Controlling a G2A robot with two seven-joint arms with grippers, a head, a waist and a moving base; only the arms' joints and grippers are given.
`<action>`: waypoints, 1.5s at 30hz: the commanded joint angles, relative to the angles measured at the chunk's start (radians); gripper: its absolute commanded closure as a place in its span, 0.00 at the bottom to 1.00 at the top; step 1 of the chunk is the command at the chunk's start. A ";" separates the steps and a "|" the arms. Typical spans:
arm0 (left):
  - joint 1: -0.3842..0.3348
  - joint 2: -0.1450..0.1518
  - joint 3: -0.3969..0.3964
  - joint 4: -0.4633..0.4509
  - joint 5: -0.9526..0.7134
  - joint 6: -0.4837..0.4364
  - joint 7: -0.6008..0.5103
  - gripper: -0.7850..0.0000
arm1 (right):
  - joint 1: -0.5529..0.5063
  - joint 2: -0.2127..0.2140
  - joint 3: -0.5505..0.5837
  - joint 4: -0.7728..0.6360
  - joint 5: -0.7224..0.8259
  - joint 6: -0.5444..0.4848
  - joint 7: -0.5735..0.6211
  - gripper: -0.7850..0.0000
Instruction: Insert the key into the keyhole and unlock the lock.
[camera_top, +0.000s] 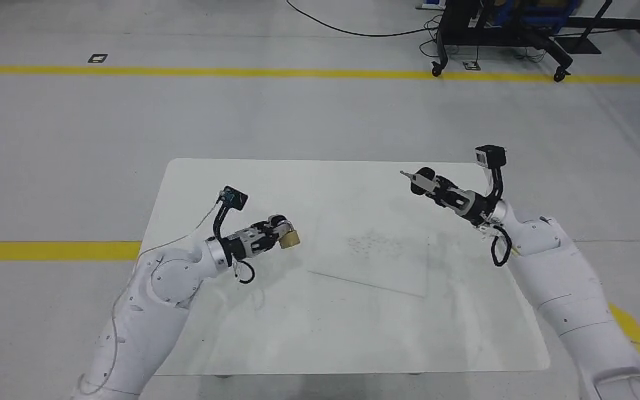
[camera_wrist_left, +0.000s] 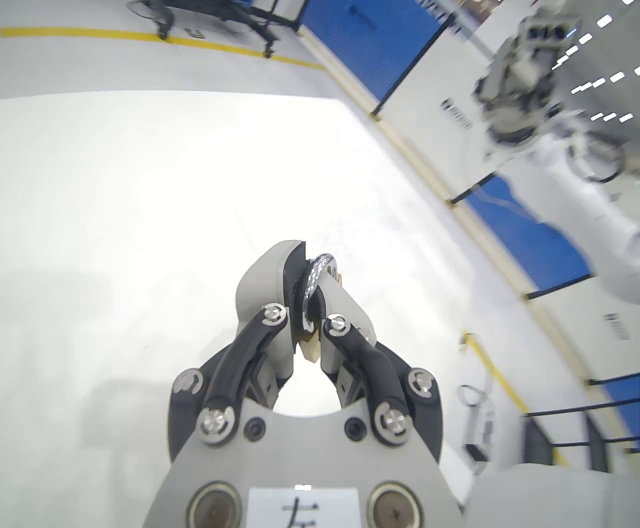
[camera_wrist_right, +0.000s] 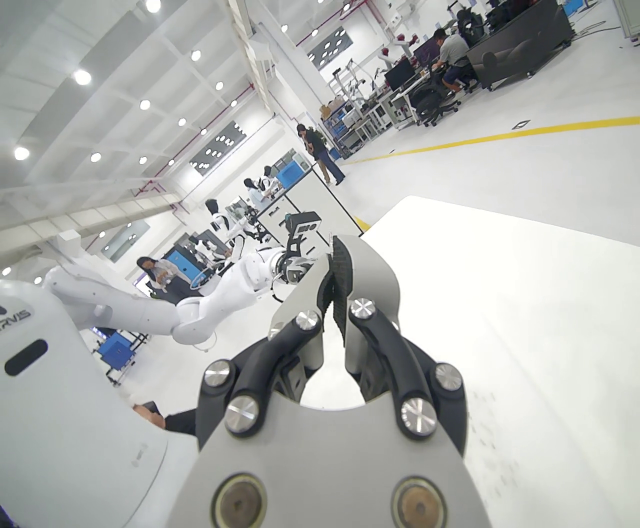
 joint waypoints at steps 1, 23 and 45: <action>-0.058 -0.008 0.020 0.090 -0.390 0.038 -0.117 1.00 | 0.002 -0.010 -0.027 -0.015 -0.017 0.029 -0.026 1.00; -0.210 -0.050 0.110 0.240 -0.586 0.429 -0.023 1.00 | 0.004 -0.065 -0.168 -0.115 -0.085 0.320 -0.165 1.00; -0.257 -0.098 0.171 0.321 -0.728 0.335 -0.005 1.00 | -0.038 -0.124 -0.292 -0.213 -0.019 0.527 -0.269 1.00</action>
